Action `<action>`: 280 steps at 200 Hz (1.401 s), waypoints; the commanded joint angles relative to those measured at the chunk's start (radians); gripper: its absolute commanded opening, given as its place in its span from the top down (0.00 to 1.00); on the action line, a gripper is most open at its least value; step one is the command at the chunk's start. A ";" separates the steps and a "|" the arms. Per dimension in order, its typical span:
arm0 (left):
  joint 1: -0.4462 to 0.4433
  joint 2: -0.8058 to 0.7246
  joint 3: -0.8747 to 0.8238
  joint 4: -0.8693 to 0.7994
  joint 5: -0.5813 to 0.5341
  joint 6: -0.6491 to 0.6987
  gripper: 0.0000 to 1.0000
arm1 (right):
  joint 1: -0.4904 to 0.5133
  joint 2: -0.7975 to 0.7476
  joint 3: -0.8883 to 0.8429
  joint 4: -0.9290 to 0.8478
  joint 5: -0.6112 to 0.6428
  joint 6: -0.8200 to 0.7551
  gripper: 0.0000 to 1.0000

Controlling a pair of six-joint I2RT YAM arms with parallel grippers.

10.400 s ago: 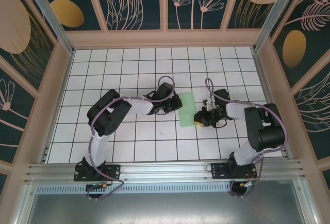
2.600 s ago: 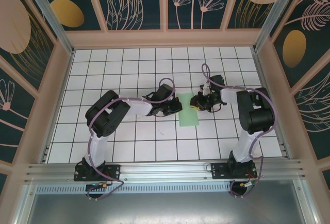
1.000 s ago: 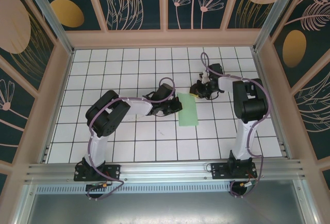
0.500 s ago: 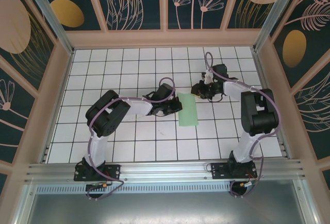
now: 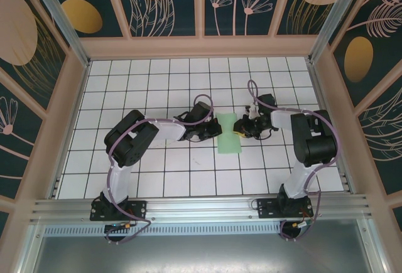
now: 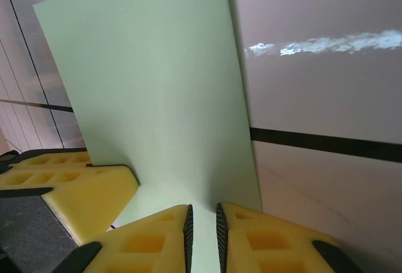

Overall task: Fold a paper plane with a square sheet of paper (pick it up from the middle)
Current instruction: Fold the square sheet of paper in half at the center of the table, then fold the triangle a second time at the center of the table.

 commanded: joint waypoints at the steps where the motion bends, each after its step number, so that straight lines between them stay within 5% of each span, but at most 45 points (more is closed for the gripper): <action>1: -0.001 0.024 -0.004 -0.082 -0.016 0.014 0.97 | 0.008 -0.094 -0.029 -0.029 -0.008 -0.016 0.77; 50: -0.002 0.026 0.003 -0.089 -0.013 0.015 0.97 | 0.017 -0.141 -0.163 0.015 -0.056 0.008 0.77; 94: -0.002 0.028 0.010 -0.096 -0.014 0.017 0.97 | 0.017 -0.095 -0.197 0.001 0.032 -0.009 0.77; 175: -0.001 0.025 0.011 -0.099 -0.016 0.017 0.97 | 0.043 -0.252 -0.249 -0.041 -0.034 -0.001 0.77; 212: -0.002 0.026 0.014 -0.095 -0.014 0.016 0.97 | 0.059 -0.209 -0.287 -0.042 0.102 0.029 0.77; 280: -0.002 0.025 0.010 -0.094 -0.011 0.018 0.97 | 0.061 -0.338 -0.311 -0.052 0.035 0.048 0.77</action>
